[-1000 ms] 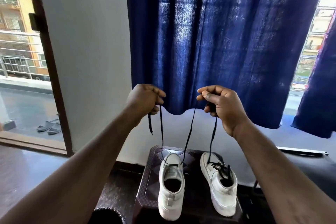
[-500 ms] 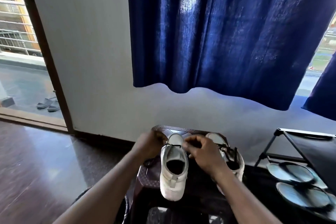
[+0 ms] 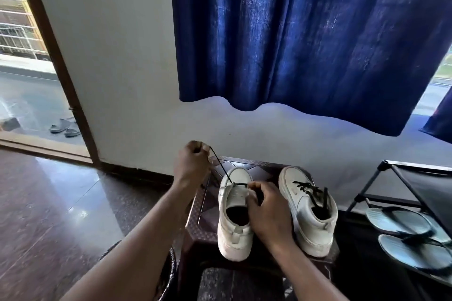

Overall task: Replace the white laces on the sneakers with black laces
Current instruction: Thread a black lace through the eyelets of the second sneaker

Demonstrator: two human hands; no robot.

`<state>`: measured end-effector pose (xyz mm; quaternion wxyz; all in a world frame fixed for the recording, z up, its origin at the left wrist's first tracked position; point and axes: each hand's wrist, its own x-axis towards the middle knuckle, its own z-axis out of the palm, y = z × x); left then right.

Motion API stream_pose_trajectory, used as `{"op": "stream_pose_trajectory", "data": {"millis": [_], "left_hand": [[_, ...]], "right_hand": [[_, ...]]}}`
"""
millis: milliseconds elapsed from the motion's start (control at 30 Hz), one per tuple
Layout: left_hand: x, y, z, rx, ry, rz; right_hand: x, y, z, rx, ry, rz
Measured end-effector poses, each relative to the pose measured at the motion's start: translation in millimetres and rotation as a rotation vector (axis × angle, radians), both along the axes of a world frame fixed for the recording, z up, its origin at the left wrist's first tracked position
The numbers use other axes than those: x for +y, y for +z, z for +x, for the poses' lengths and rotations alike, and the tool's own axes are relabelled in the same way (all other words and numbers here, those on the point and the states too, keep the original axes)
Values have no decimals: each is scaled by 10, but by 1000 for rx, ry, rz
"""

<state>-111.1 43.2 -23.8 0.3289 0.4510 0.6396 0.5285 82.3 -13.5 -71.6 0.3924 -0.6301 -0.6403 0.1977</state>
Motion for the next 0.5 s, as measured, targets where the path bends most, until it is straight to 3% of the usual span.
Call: {"op": "stream_pose_trajectory", "data": {"millis": [67,233,500], "left_hand": [[-48,186,-34,-105,11,30],[-236,699,-32,16,-169,-52],[-475,2139,-55,-214,-361,157]], "right_hand": [[2,33,11,-4,13,-29],[31,487,71,138,46,-60],[288,2437,305,448,144,163]]}}
